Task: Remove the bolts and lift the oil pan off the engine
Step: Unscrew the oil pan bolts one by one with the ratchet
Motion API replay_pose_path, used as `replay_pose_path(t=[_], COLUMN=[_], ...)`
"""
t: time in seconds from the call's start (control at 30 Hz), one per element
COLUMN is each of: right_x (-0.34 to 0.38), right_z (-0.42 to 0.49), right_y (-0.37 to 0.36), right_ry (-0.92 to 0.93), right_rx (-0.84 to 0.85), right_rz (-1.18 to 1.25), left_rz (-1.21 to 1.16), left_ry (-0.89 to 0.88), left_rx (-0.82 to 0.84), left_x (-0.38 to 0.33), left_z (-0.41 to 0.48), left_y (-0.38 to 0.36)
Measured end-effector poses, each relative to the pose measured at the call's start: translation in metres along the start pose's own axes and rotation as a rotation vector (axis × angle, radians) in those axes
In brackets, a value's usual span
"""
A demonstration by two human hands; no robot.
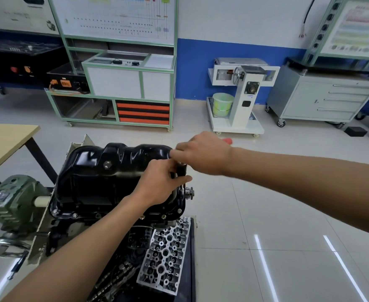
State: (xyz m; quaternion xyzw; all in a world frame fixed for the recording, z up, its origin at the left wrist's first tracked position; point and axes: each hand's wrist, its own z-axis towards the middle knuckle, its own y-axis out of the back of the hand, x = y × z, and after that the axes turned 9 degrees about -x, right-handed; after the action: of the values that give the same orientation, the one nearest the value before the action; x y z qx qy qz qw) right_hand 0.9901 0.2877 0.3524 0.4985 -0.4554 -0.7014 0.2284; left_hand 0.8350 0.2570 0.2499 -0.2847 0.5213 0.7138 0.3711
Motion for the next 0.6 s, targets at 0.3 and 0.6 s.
replay_pose_path(t=[0.3,0.6], right_x=[0.007,-0.006], right_z=[0.019,0.017], right_y=[0.024,0.007], right_ry=[-0.398,0.155], right_rx=[0.507,0.031], right_rz=[0.384,-0.045], left_rz=[-0.075,-0.118], left_ry=[-0.048,0.035], left_rx=[-0.082,0.152], left_x=[0.003,0.003], left_z=[-0.004,0.002], left_y=[-0.008,0.004])
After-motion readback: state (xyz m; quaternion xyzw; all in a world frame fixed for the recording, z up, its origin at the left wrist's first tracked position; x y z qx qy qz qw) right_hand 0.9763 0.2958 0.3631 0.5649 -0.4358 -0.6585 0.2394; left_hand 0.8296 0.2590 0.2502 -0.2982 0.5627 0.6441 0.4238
